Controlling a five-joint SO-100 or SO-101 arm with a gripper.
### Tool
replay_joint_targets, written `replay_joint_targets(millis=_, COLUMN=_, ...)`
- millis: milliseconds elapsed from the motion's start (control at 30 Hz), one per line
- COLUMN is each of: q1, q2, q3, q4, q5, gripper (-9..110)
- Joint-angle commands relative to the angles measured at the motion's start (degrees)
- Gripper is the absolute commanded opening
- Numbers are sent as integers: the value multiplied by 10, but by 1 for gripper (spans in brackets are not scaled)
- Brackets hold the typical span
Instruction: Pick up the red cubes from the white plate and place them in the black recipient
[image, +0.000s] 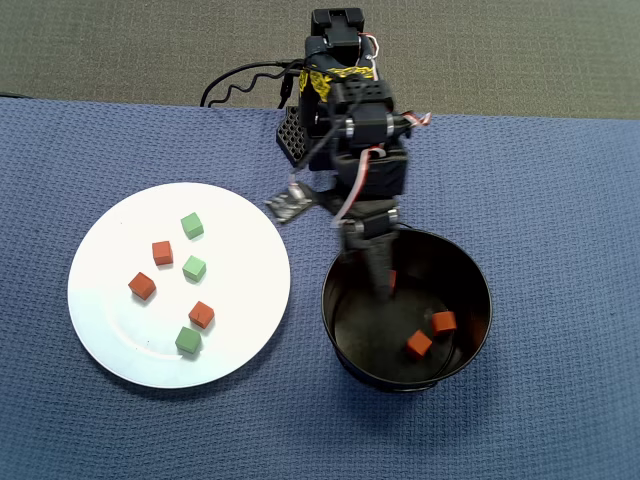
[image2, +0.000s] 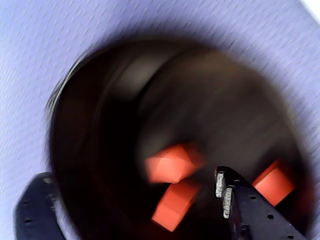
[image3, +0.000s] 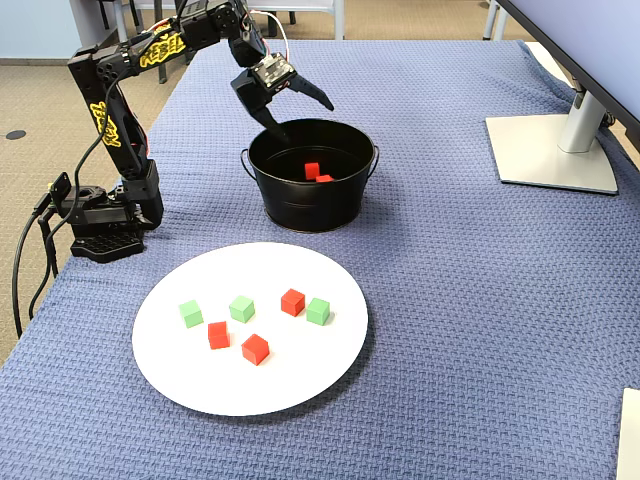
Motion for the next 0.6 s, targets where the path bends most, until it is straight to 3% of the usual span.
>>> replay_joint_targets(millis=0, q1=152, q2=4, q3=-36, q4=2, q5=-46, gripper=33)
replay_joint_targets(millis=167, q1=291, q2=-52, q3=-25, q4=-16, q5=-100, gripper=20)
replay_joint_targets(millis=400, q1=357, q2=-145, q3=-15, q4=-67, q5=-159, gripper=23)
replay_joint_targets(millis=567, q1=363, q2=-212, q3=-24, q4=-117, q5=-88, gripper=20)
